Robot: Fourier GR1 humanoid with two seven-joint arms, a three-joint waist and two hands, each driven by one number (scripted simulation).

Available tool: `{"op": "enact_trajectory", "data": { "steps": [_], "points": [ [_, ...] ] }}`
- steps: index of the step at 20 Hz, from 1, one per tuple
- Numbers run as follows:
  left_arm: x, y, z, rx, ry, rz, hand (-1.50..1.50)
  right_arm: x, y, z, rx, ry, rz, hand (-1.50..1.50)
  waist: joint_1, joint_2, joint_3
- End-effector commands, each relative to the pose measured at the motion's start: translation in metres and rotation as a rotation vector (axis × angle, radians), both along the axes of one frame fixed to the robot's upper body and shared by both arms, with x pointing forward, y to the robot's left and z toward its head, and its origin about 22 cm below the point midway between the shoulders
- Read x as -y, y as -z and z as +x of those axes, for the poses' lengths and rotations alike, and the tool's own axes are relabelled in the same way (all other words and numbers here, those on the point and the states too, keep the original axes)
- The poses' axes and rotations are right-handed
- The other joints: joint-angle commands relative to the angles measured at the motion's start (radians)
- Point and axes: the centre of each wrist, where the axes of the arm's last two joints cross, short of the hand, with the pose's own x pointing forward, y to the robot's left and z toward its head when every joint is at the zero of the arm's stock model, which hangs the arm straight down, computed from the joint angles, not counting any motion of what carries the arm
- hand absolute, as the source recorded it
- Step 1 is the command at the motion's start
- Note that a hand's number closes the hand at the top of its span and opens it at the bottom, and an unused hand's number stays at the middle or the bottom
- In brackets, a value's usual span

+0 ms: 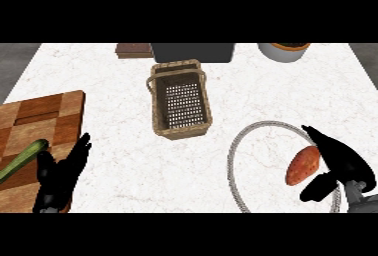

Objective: Pick the sweet potato from the placemat and place it in the basket

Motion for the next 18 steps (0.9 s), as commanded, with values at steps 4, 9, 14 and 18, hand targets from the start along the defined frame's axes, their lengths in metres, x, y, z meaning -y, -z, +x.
{"op": "enact_trajectory", "data": {
  "steps": [4, 9, 14, 18],
  "points": [
    [-0.013, 0.026, -0.015, -0.117, -0.038, -0.026, 0.00, -0.010, 0.017, -0.013, -0.003, 0.007, 0.003, -1.50, -0.005, 0.011, -0.015],
    [0.005, 0.023, -0.015, -0.127, -0.034, -0.009, 0.00, -0.005, 0.024, -0.011, 0.040, -0.113, -0.077, 1.50, -0.001, 0.012, -0.015],
    [-0.003, 0.020, -0.006, -0.129, -0.018, -0.027, 0.00, -0.006, 0.025, 0.003, 0.060, -0.120, -0.129, 1.50, 0.001, 0.013, -0.015],
    [0.000, 0.019, -0.014, -0.132, -0.024, -0.008, 0.00, -0.007, 0.032, -0.005, 0.077, -0.114, -0.124, 1.50, 0.000, 0.011, -0.015]
  ]
}}
